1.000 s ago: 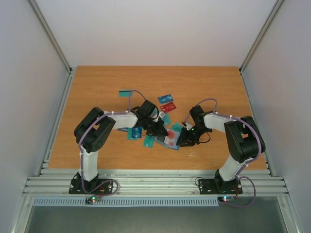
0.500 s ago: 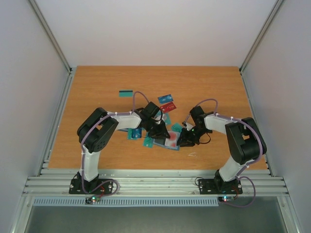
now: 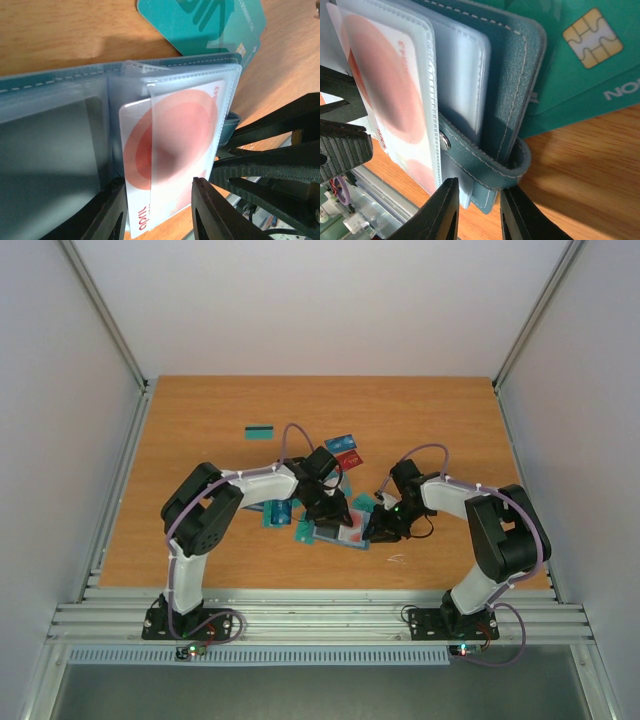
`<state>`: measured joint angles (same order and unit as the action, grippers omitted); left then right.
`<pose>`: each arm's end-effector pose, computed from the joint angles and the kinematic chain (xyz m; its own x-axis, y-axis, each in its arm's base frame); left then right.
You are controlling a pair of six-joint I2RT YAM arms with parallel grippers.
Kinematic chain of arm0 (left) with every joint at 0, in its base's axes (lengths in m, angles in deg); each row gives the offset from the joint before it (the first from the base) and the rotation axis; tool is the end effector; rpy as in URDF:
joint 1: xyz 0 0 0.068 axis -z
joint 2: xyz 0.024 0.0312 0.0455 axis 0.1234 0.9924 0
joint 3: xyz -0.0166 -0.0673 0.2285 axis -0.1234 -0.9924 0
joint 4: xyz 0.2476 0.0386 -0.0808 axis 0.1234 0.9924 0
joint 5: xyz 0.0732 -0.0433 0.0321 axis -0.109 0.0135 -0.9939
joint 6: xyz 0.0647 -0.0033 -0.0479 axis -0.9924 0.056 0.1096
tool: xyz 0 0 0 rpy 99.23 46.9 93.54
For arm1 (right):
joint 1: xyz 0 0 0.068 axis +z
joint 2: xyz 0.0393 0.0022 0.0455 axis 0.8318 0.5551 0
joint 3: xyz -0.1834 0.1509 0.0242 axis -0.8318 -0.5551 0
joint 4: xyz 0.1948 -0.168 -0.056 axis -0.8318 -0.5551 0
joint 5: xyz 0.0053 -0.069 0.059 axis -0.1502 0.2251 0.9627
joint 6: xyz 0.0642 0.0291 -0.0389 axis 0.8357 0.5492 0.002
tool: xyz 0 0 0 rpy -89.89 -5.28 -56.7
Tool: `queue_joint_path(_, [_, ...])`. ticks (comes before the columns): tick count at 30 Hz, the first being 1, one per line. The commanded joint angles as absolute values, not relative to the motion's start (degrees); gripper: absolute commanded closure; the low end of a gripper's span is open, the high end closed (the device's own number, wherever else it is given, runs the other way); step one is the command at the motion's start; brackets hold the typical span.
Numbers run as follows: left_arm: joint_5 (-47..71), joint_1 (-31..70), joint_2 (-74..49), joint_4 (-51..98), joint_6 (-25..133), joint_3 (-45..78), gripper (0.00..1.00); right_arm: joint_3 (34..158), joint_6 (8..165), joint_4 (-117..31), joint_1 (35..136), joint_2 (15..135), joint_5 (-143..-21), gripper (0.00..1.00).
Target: Put the credit cards into the card holder
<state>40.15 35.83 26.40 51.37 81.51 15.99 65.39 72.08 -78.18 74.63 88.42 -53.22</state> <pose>0.2540 -0.2924 0.0781 -0.9756 0.2117 0.0581 0.1211 0.7400 -0.6616 0.2283 0.1192 0.0632 -0.8993 -0.4090 -0.1548 -0.4185 0.7023 0.5758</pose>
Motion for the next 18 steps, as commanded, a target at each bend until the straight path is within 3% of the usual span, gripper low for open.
queue_joint_path(1, [37.2, 36.6, 28.3, 60.3, 78.8, 20.1, 0.63, 63.9, 72.4, -76.2, 74.9, 89.6, -60.9, 0.74])
queue_joint_path(18, [28.3, 38.0, 21.4, 75.5, 69.1, 25.9, 0.37, 63.6, 72.6, -76.8, 75.0, 88.8, -60.9, 0.72])
